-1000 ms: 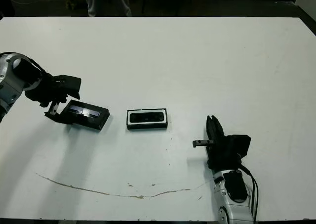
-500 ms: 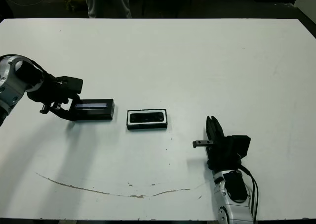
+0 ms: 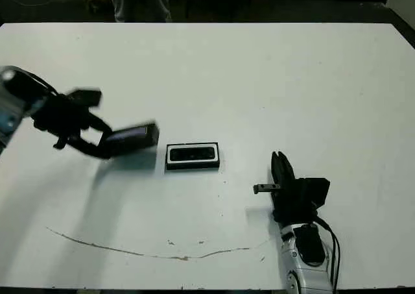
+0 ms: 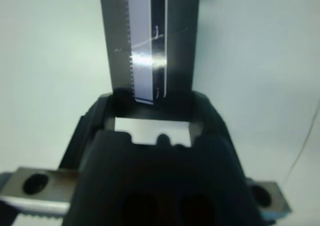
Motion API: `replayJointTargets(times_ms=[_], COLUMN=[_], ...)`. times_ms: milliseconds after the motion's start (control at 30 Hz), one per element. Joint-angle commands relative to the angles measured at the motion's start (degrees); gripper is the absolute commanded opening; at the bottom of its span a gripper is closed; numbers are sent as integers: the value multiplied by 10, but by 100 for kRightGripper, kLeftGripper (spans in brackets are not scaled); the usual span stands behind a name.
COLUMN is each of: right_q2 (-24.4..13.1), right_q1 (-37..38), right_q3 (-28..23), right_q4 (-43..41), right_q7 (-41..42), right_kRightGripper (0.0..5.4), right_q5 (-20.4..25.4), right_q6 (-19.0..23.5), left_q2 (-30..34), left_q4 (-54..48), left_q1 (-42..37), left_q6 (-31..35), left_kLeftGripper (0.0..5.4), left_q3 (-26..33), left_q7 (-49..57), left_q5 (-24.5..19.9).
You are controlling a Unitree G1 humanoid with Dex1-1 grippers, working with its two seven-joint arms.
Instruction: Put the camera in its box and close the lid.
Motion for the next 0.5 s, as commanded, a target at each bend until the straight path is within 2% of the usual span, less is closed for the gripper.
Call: replayJointTargets(times_ms=[33,167,267,367,500], right_q2=[1,2,3,4,3], right_q1=[14,16,17,19,19], right_q3=[1,4,6,9,12], right_q4=[19,12,11,10,13], right_q7=[-3,-7,-10,-10,-9], right_kRightGripper=[0,0,0,0,0], right_q5=[-1,-3,-5,-4,-8], right_q6=[12,22,23,20,11], left_q2=[17,23,28,39,60], left_q4=[-65,-154,-215,-267,-306], left_q1=[43,81,101,95,69], left_q6=[53,107,139,180,202], left_kLeftGripper=[225,225,225,225,225], left_q3=[31,50,49,25,-28], left_q7=[31,82,126,150,150], left_q5=[-31,-54,-52,-37,-4])
